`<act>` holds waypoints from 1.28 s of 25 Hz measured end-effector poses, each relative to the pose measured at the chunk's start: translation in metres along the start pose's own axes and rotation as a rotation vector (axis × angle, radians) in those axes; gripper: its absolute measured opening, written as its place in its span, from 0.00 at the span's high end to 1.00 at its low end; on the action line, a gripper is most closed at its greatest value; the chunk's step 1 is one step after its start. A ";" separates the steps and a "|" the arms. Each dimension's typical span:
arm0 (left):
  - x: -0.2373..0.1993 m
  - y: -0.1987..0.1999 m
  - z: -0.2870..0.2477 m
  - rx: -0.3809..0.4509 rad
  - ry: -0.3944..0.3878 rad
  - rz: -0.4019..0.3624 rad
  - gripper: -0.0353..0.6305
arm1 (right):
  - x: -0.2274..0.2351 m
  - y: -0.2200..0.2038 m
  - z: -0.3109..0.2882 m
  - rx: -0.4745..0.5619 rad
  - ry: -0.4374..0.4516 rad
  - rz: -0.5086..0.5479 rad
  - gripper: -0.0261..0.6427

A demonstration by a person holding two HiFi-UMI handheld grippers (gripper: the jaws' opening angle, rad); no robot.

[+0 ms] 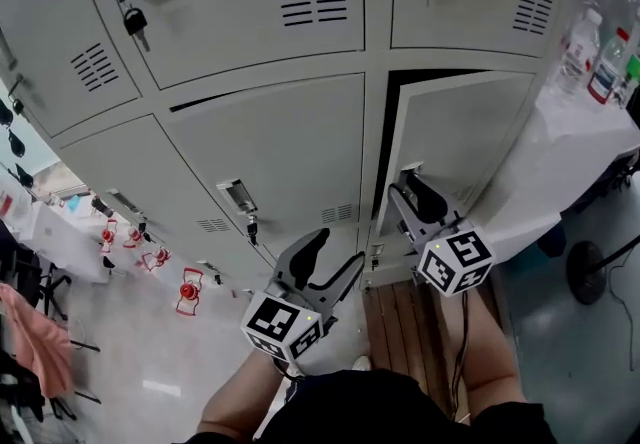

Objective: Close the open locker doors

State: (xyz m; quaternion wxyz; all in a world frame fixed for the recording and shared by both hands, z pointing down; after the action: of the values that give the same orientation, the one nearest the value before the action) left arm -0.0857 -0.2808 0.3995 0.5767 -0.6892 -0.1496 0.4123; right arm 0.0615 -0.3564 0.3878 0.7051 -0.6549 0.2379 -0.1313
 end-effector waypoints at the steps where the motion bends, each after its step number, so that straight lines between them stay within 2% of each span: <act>1: -0.002 0.000 -0.001 0.001 0.005 0.001 0.51 | 0.001 0.000 -0.004 0.001 0.006 0.002 0.74; 14: -0.016 0.003 -0.012 0.021 0.042 0.001 0.51 | 0.015 -0.005 -0.035 0.022 0.042 0.002 0.72; 25: -0.010 0.004 -0.013 0.021 0.055 -0.009 0.51 | 0.018 -0.008 -0.028 0.025 0.059 0.001 0.72; 32: -0.001 -0.002 -0.005 -0.002 0.074 -0.010 0.51 | 0.023 -0.010 -0.008 0.034 0.036 -0.038 0.68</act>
State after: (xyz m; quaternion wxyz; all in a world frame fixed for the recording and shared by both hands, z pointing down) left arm -0.0820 -0.2838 0.4016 0.5832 -0.7038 -0.1321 0.3835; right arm 0.0784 -0.3763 0.3931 0.7091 -0.6449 0.2356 -0.1604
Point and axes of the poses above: the fingertips, and each gripper's own axes: z backward along the fingers, x to its right, y out of its top, the point moved 3 cm from there along z, backward along the fingers, and after that the axes turned 14 degrees about z, right-handed, at the moved point
